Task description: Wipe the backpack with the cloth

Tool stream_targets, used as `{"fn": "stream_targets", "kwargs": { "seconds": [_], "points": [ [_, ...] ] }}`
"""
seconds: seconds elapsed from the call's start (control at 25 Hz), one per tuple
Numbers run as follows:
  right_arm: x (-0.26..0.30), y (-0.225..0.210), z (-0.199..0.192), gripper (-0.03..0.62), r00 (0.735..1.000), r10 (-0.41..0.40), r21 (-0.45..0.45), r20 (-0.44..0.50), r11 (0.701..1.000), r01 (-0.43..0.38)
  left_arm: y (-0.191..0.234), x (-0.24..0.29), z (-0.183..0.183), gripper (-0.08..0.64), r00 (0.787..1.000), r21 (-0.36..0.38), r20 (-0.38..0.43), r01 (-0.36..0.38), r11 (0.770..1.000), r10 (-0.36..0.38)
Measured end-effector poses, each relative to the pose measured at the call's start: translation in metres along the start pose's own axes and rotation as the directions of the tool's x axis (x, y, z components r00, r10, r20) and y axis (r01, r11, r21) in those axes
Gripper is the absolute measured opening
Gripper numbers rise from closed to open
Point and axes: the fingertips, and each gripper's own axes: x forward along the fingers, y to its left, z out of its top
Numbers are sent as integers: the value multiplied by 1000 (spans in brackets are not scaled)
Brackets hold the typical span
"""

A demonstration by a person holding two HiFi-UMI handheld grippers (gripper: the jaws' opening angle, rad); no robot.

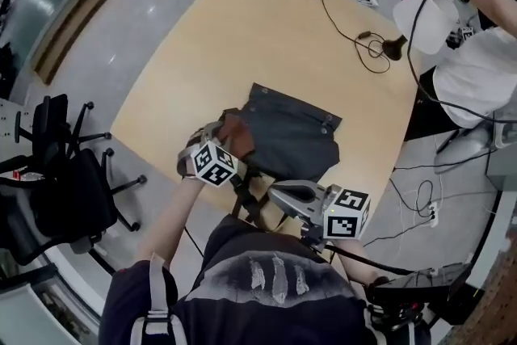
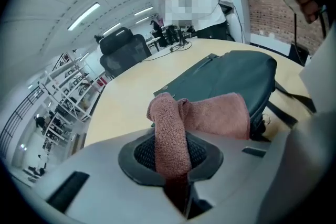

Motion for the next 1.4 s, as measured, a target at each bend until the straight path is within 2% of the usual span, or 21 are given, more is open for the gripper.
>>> {"fn": "stream_targets", "kwargs": {
  "seconds": [0.12,0.2,0.28,0.36,0.48,0.6,0.76,0.88,1.12,1.2,1.32,1.4],
  "points": [
    [-5,-5,1,2,1000,-27,12,10,1000,27,38,3,-32,57,996,-93,-85,-36,995,28],
    [-9,-7,4,2,999,-46,18,24,999,46,67,3,-41,57,993,-178,-108,-73,981,54],
    [-13,-9,8,2,997,-68,31,42,997,67,91,4,-33,57,991,-239,-103,-111,965,88],
    [-17,-11,11,2,995,-81,34,59,996,79,104,8,-16,57,990,-269,-82,-131,954,113],
    [-25,-12,13,2,992,-94,26,86,995,92,87,26,13,57,995,-228,-61,-92,969,80],
    [-39,-12,12,2,986,-114,32,123,993,111,44,48,31,57,997,-160,-78,-1,987,-11],
    [-64,-9,7,2,967,-153,61,204,988,143,7,60,48,57,990,-124,-101,83,989,-96],
    [-88,-7,1,2,951,-180,91,252,983,162,-4,57,63,57,983,-147,-98,143,979,-158],
    [-127,-3,-13,2,921,-223,108,320,974,199,-51,65,106,57,967,-92,-100,227,970,-235],
    [-139,0,-18,2,911,-235,114,340,972,208,-73,65,127,57,957,-65,-90,271,960,-276],
    [-155,3,-26,2,893,-253,131,371,967,219,-114,69,153,57,931,1,-87,356,934,-355],
    [-165,5,-32,2,881,-266,142,391,963,228,-134,74,168,57,922,40,-91,381,924,-376]
  ]
}}
